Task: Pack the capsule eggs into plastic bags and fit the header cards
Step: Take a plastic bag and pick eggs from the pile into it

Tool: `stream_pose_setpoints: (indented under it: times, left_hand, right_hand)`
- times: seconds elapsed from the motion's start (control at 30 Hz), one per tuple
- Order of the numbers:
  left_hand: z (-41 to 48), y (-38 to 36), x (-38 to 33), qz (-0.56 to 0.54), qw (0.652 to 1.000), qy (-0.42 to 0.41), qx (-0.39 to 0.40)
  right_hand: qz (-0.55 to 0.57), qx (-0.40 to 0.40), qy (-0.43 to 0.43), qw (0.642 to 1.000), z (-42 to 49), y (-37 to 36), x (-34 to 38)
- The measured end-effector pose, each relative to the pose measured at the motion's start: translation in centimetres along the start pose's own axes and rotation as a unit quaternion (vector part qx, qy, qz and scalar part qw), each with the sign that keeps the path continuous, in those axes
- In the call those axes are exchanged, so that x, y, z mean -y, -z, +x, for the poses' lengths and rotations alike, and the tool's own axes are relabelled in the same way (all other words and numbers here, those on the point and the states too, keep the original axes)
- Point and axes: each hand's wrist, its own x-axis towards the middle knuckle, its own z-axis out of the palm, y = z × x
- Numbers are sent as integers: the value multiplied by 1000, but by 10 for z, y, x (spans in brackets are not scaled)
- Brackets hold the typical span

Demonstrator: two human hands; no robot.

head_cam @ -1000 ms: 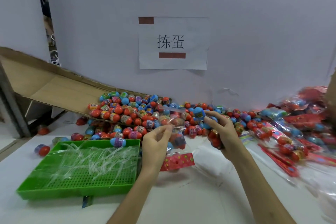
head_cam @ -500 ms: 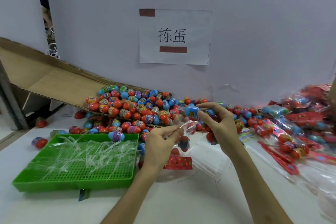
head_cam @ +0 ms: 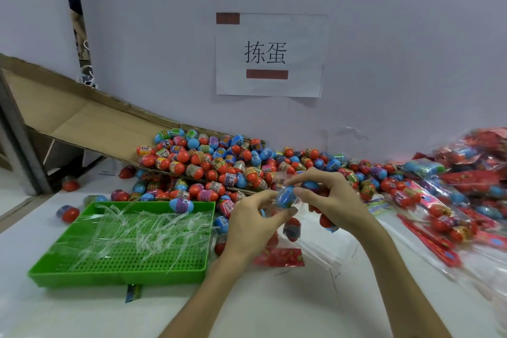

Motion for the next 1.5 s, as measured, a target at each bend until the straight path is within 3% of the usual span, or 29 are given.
stream_pose_setpoints:
  times: [0.3, 0.53, 0.7, 1.0, 1.3, 1.5]
  left_hand:
    - [0, 0, -2, -87, 993, 40, 68]
    - [4, 6, -4, -191, 976, 93, 49]
    - [5, 6, -3, -204, 973, 104, 10]
    - [8, 4, 0, -184, 977, 105, 8]
    - [4, 2, -7, -172, 983, 44, 49]
    - [6, 3, -4, -175, 983, 55, 20]
  right_hand:
    - [0, 64, -40, 997, -1, 7, -5]
    - [147, -68, -39, 986, 2, 8, 0]
    - [161, -148, -26, 976, 3, 7, -3]
    - [121, -182, 8, 976, 2, -2, 3]
    - [30, -167, 60, 984, 4, -11, 1]
    - [-19, -79, 20, 996, 4, -16, 1]
